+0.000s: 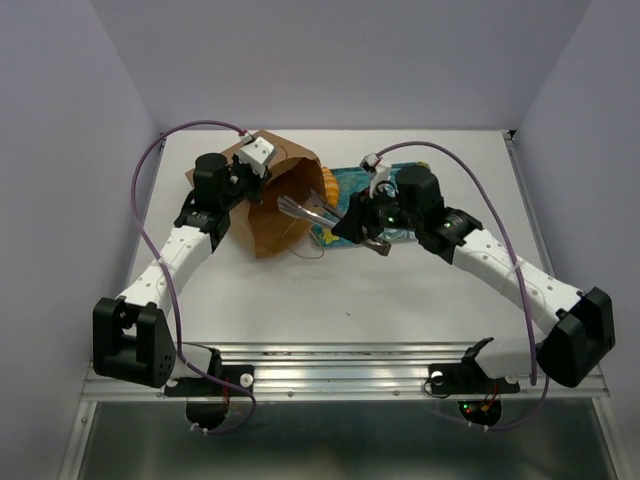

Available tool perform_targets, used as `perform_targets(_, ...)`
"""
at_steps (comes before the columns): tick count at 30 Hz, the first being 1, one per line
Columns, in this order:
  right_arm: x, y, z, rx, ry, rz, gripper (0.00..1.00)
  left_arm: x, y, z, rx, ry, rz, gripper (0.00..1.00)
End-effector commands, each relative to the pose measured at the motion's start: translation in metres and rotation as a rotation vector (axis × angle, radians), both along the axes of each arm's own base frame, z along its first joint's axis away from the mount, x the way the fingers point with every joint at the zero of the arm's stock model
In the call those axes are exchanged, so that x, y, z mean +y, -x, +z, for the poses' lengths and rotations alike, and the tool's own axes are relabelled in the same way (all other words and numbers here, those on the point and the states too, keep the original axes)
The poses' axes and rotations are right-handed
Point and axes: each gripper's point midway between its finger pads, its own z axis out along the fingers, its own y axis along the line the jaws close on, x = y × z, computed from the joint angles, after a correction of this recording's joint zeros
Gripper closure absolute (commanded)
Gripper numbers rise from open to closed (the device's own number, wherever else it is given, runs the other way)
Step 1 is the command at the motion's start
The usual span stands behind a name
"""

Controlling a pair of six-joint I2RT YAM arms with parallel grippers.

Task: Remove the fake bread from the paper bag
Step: Take out the fake bread from the paper bag.

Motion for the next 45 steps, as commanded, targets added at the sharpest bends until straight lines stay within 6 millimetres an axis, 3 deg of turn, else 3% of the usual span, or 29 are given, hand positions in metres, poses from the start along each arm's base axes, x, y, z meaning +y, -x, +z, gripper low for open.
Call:
perform_targets(1,0.042,-0.021,0.010,-0.076,-0.024,0.040,0.40,-0.005,0.001,0.030,-0.073,0.029,-0.023,1.00)
perform_targets(4,0.056,-0.038,0.006,-0.078,-0.032,-0.014,0.41,-0.006,0.002,0.033,-0.076,0.037,-0.026,1.00)
perform_targets(8,0.071,-0.074,-0.016,-0.052,-0.014,-0.127,0.42,-0.006,0.002,0.036,-0.080,0.045,-0.023,1.00)
perform_targets(14,0.104,-0.097,-0.010,-0.082,-0.128,-0.163,0.42,-0.009,0.000,0.036,-0.073,0.060,-0.030,1.00)
perform_targets(20,0.128,-0.126,-0.023,-0.066,-0.225,-0.236,0.42,-0.012,-0.005,0.033,-0.055,0.082,-0.029,1.00)
perform_targets(21,0.135,-0.127,-0.018,-0.071,-0.237,-0.235,0.42,-0.012,-0.006,0.032,-0.052,0.082,-0.029,1.00)
perform_targets(23,0.139,-0.138,-0.030,-0.053,-0.244,-0.273,0.42,-0.012,-0.006,0.033,-0.053,0.083,-0.029,1.00)
perform_targets(33,0.174,-0.147,-0.053,-0.039,-0.290,-0.285,0.41,-0.017,-0.003,0.034,-0.056,0.079,-0.064,1.00)
perform_targets(40,0.186,-0.156,-0.072,-0.013,-0.295,-0.342,0.41,-0.024,0.002,0.036,-0.057,0.077,-0.119,1.00)
perform_targets(45,0.181,-0.166,-0.080,-0.022,-0.262,-0.424,0.39,-0.025,0.005,0.035,-0.054,0.070,-0.136,1.00)
